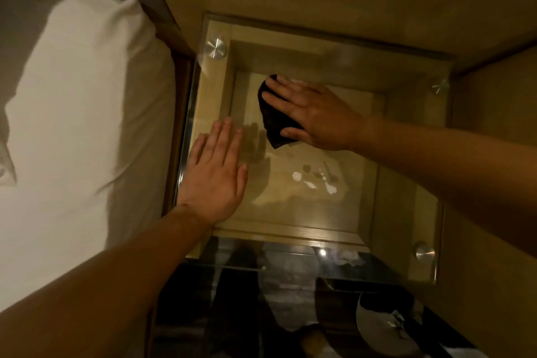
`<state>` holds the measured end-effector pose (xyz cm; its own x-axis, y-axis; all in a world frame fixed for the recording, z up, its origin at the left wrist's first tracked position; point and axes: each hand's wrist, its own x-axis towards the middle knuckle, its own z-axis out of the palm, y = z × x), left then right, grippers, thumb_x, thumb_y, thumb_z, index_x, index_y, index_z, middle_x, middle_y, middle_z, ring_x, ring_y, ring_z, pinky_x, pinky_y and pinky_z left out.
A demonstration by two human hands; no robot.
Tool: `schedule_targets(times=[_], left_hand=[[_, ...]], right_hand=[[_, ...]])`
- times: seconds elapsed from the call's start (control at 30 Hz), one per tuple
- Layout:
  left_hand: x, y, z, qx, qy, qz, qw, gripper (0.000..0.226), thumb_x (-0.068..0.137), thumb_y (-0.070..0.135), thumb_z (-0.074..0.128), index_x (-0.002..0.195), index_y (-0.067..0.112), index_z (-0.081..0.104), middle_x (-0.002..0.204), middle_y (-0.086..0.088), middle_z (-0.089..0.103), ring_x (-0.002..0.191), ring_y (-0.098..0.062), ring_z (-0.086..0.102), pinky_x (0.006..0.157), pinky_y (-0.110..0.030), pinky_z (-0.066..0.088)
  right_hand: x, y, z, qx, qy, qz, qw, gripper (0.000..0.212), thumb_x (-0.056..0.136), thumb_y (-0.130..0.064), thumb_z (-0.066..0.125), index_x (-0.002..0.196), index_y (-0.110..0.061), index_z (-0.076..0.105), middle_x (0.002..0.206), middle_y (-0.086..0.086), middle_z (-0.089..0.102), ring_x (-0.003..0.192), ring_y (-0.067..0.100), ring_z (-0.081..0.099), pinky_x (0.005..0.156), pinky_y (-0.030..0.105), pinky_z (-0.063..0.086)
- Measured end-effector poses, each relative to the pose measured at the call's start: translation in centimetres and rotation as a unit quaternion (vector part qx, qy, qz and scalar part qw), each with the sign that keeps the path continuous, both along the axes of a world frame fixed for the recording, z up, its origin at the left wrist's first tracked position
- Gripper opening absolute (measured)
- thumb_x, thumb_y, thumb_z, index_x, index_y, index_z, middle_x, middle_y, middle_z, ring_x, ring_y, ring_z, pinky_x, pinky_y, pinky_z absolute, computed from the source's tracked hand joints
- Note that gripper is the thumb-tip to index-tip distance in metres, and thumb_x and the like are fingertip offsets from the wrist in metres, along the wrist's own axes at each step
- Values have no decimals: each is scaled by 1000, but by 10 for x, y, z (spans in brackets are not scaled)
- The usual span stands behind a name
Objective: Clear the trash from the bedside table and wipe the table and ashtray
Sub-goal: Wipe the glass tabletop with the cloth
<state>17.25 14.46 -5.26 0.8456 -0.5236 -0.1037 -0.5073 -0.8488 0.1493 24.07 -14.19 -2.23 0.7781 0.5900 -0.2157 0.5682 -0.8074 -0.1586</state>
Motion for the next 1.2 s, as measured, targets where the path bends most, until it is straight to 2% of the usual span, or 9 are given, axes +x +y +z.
schedule_targets(times=[0.3, 0.57, 0.9, 1.03, 1.2], left_hand=[[1, 0, 3, -4, -14, 2, 1000, 64, 110, 44, 22, 165, 12, 17, 174, -14, 15, 163, -26, 7, 130, -47, 8], [-1, -4, 15, -5, 8, 13, 1000, 64, 110, 42, 27, 165, 13, 15, 175, -15, 13, 163, -27, 6, 130, -50, 10], [-3, -5, 16, -11, 6, 17, 1000, 64, 110, 44, 24, 165, 14, 16, 174, -15, 15, 163, -27, 7, 130, -49, 9], [-1, -4, 12, -20, 5, 18, 1000, 64, 110, 47, 22, 165, 15, 17, 174, -14, 16, 162, -27, 8, 130, -49, 9], [1, -4, 15, -10, 30, 19, 999, 66, 109, 49, 21, 165, 16, 15, 175, -15, 14, 162, -28, 7, 129, -49, 8]], right_hand=[[-92, 13, 5, -4, -12, 25, 1000, 72, 104, -52, 37, 165, -21, 13, 173, 6, 11, 160, 24, 10, 125, 39, 14], [-172, 36, 3, 9, 17, 16, 1000, 69, 105, -48, 38, 165, -22, 15, 174, 3, 10, 160, 21, 7, 126, 40, 16], [-230, 58, 2, 56, 57, 24, 997, 66, 103, -38, 45, 163, -25, 20, 173, 1, 15, 160, 19, 9, 125, 35, 9], [-252, 63, -1, 103, 81, 38, 991, 65, 102, -27, 52, 161, -26, 26, 172, -1, 20, 159, 19, 14, 124, 35, 13], [-274, 62, 7, 150, 136, 67, 977, 78, 91, 4, 60, 159, -26, 33, 171, -2, 23, 158, 20, 18, 121, 43, 29]])
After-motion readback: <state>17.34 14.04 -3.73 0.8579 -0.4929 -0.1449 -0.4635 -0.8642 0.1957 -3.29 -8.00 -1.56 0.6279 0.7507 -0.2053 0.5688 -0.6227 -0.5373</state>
